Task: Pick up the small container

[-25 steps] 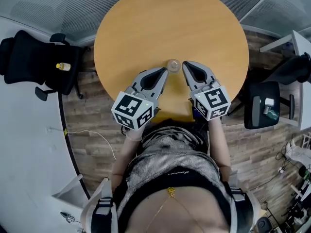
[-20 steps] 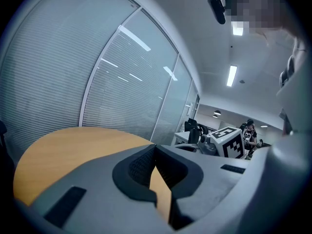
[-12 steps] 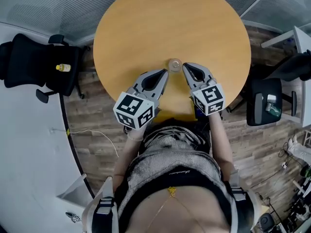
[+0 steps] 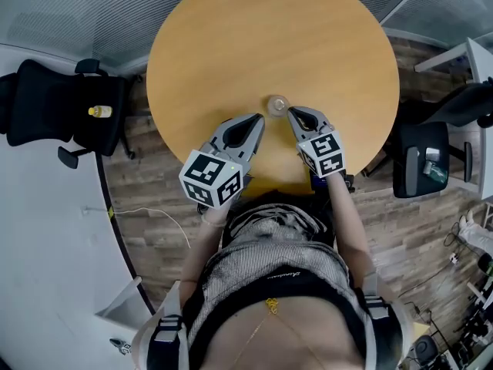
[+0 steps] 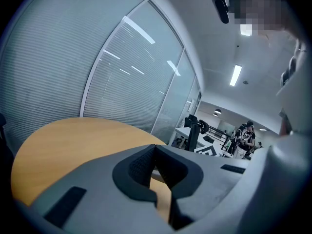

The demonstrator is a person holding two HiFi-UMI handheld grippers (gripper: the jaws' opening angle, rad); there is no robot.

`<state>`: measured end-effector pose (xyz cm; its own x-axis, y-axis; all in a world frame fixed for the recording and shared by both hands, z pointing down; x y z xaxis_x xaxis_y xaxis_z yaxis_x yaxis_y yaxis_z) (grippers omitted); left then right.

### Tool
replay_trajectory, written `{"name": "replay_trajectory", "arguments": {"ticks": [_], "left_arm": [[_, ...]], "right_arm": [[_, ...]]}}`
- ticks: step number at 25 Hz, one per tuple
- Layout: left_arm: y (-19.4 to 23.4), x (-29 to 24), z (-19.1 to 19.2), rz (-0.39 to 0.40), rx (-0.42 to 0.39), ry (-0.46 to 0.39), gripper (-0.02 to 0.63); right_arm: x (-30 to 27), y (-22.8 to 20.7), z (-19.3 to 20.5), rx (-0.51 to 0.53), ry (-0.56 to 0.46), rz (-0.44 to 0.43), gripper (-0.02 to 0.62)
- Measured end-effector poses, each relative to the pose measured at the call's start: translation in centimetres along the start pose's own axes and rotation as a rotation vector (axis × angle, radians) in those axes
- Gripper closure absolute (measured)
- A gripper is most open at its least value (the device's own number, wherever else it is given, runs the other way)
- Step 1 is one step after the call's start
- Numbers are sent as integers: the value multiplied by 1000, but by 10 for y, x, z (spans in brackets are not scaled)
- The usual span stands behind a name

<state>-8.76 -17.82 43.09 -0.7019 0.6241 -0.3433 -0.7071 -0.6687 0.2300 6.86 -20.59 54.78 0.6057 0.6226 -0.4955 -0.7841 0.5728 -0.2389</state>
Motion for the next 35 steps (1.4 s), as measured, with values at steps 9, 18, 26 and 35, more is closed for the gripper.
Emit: {"name": "replay_trajectory", "arguments": {"ticks": [9, 18, 26, 35], "left_arm": [[6, -3, 6, 11, 8, 29, 601], [7, -8, 8, 29, 7, 49, 601], [13, -7, 13, 29, 21, 62, 601], [14, -11, 13, 41, 31, 58, 601]], "right_arm": [[-20, -6, 30, -40, 99, 21, 575], [-29, -7, 44, -53, 146, 26, 575], [-37, -8, 55, -74, 208, 35, 574], [-42, -10, 65, -116, 242, 44, 572]]}}
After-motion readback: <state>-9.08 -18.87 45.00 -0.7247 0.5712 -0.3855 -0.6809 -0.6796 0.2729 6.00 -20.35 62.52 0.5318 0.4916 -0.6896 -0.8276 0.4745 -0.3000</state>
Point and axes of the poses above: the fingertips, and each gripper's own axes: x backward along the fingers, y to its left, z out of its underside, the point moved 7 cm from there along x, backward along the fingers, and after that the axes turned 8 degrees about -x, right-handed, at the moved point
